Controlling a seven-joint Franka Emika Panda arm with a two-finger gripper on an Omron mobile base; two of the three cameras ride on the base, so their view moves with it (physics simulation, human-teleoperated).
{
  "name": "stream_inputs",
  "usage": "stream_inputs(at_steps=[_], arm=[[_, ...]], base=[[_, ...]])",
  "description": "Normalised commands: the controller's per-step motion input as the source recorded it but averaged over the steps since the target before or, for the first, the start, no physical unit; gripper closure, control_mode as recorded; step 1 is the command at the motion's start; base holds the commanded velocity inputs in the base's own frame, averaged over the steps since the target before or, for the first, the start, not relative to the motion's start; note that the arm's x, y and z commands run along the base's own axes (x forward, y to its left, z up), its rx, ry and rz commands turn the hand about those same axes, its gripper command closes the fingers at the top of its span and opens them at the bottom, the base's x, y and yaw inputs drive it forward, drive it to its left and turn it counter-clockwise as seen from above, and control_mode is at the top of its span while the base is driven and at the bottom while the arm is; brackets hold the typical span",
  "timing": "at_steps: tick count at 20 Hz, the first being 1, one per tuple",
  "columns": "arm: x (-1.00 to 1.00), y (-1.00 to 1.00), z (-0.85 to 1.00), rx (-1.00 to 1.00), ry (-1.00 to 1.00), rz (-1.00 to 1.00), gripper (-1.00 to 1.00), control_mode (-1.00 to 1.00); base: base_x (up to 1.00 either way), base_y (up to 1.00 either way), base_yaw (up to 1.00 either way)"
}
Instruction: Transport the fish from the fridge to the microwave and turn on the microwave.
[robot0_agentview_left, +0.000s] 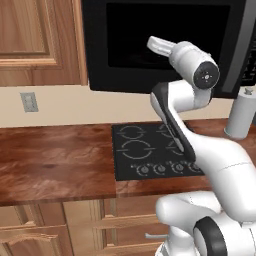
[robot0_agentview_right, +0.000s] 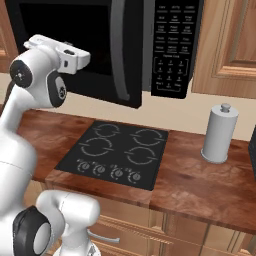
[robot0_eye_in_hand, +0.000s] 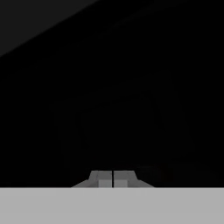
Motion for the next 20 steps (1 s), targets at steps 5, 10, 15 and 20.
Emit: stream_inputs(at_steps=[5, 10, 15, 20], arm=[[0.04, -0.1, 0.37, 0.04, 0.08, 0.01, 1.0, -1.0], [0.26, -0.07, 0.05, 0.01, 0.06, 0.0, 1.0, -1.0], [0.5, -0.13, -0.04, 0.0, 0.0, 0.0, 1.0, -1.0], [0.53, -0.18, -0.09, 0.0, 0.0, 0.0, 1.0, -1.0]], base=[[0.0, 0.0, 0.0], [0.0, 0.0, 0.0], [0.0, 0.0, 0.0], [0.0, 0.0, 0.0]])
